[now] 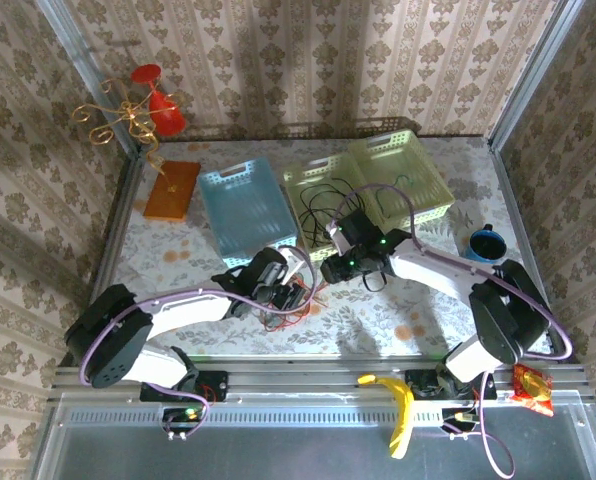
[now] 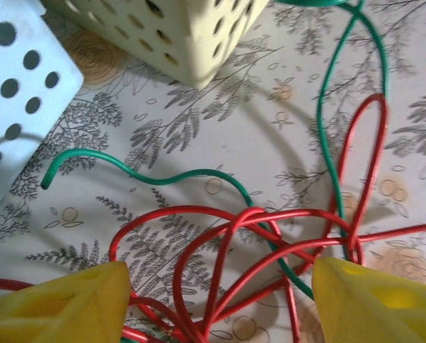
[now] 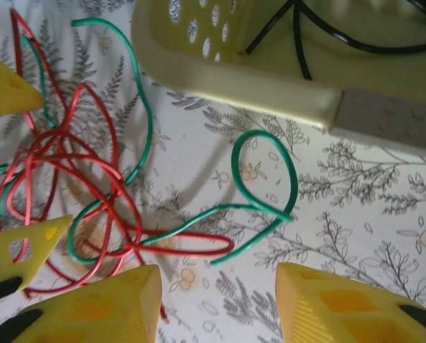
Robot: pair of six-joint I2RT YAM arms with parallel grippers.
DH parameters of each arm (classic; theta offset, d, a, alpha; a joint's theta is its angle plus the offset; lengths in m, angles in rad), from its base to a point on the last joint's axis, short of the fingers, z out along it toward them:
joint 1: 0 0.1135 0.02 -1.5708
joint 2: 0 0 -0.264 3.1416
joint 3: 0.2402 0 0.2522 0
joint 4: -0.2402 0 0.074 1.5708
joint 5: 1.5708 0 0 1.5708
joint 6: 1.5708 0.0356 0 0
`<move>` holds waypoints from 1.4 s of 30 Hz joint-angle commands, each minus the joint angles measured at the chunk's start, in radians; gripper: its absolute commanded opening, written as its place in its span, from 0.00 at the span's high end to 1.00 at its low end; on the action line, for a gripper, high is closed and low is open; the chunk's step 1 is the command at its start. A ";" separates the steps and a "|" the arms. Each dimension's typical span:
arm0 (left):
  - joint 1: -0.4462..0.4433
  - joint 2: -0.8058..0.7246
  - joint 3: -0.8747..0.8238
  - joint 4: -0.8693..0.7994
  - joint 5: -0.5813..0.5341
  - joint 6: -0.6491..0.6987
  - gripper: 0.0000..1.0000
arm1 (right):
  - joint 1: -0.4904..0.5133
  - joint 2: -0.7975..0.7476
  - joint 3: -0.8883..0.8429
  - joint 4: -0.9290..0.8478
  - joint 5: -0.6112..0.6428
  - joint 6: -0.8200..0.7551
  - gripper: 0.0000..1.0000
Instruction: Untangle the cables
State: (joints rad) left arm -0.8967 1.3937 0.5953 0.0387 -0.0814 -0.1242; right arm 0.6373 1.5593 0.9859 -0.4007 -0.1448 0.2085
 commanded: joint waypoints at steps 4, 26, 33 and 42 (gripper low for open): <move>-0.018 0.087 0.042 0.040 -0.078 -0.003 0.34 | 0.021 0.095 0.085 -0.018 0.138 -0.035 0.53; -0.036 0.232 0.079 0.076 -0.015 0.006 0.89 | -0.003 0.102 0.021 0.047 0.194 0.041 0.98; -0.040 0.295 0.107 0.073 -0.029 -0.005 1.00 | -0.178 -0.102 -0.128 0.049 -0.093 0.113 0.98; -0.046 0.339 0.124 0.082 -0.031 -0.009 1.00 | -0.423 -0.313 -0.230 0.075 -0.411 0.246 0.99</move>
State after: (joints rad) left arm -0.9356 1.6760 0.7162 0.1608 -0.1181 -0.1204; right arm 0.2523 1.2968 0.7765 -0.3424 -0.4091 0.3759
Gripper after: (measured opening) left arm 0.057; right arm 0.063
